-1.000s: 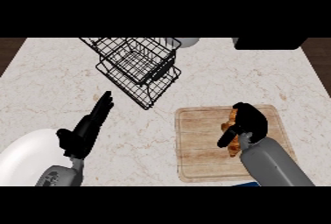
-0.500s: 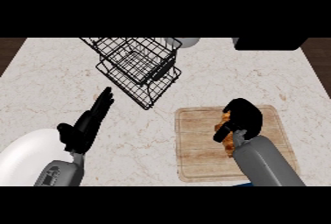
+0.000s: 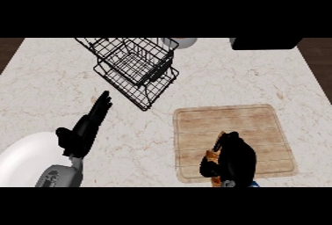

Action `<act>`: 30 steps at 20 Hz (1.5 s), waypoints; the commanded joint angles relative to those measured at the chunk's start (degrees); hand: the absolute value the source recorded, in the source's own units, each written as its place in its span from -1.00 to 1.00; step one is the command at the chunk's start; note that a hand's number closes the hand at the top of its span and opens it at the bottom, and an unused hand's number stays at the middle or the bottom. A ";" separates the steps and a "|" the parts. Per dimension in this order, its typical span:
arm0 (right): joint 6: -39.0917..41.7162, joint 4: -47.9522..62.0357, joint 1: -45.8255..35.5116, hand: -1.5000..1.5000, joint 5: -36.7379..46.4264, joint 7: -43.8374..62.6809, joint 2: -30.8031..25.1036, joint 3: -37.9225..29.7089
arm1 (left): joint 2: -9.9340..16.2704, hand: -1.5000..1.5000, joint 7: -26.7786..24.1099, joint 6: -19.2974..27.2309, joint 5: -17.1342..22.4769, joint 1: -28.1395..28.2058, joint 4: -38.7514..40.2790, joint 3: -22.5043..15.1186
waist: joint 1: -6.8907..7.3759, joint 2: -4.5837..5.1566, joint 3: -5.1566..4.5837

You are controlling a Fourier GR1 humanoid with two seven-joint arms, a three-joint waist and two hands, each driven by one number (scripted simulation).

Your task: Pick the croissant from the cutting board and place it in the tiered basket

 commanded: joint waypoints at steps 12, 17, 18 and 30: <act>0.56 -21.84 -13.47 1.00 17.01 15.57 5.81 7.56 | -0.22 0.00 -1.16 -1.03 -0.58 -2.27 2.11 1.02 | 1.45 0.62 0.16; 6.63 -22.78 -24.20 1.00 11.24 16.90 5.82 2.62 | -0.05 0.00 3.17 -1.90 1.07 -6.05 1.15 2.02 | 1.76 0.71 0.13; 7.09 -21.09 -27.16 1.00 9.75 16.91 5.82 0.73 | -0.73 0.00 -0.22 -1.45 -1.13 -1.48 1.09 -0.26 | 2.55 0.68 0.10; 2.17 4.05 -54.12 1.00 -1.38 14.93 5.83 -18.86 | -1.80 0.00 -0.22 -2.08 -2.51 -2.84 1.32 -2.19 | 5.71 1.34 0.06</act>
